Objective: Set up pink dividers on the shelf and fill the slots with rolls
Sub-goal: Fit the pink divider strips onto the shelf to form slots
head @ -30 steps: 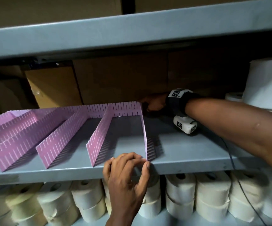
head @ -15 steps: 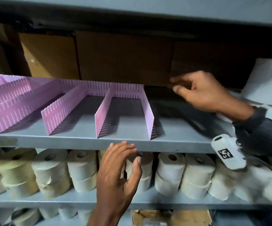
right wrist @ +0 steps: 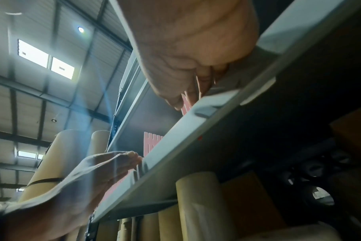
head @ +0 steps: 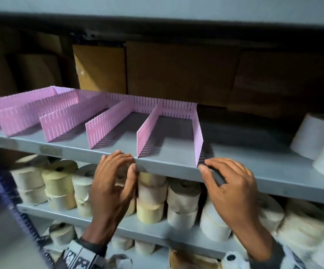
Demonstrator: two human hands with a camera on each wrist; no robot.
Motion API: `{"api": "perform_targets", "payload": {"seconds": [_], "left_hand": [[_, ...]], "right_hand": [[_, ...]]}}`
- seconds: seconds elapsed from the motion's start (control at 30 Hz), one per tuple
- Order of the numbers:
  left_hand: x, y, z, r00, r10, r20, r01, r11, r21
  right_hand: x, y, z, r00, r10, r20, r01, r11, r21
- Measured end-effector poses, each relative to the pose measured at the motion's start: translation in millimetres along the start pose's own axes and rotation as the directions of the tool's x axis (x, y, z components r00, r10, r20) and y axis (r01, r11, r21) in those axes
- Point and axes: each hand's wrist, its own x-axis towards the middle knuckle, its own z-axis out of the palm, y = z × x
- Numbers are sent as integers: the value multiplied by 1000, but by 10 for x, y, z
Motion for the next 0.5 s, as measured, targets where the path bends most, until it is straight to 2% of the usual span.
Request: {"api": "perform_targets", "payload": {"seconds": [0.17, 0.37, 0.5], "left_hand": [[94, -103, 27, 1000, -6, 23, 6, 1000, 4], [168, -134, 119, 999, 29, -43, -27, 999, 35], [149, -153, 147, 998, 25, -56, -21, 998, 62]], "right_hand": [[-66, 0, 231, 991, -26, -133, 13, 995, -97], [-88, 73, 330, 976, -107, -190, 79, 986, -150], [-109, 87, 350, 971, -108, -215, 74, 985, -159]]}}
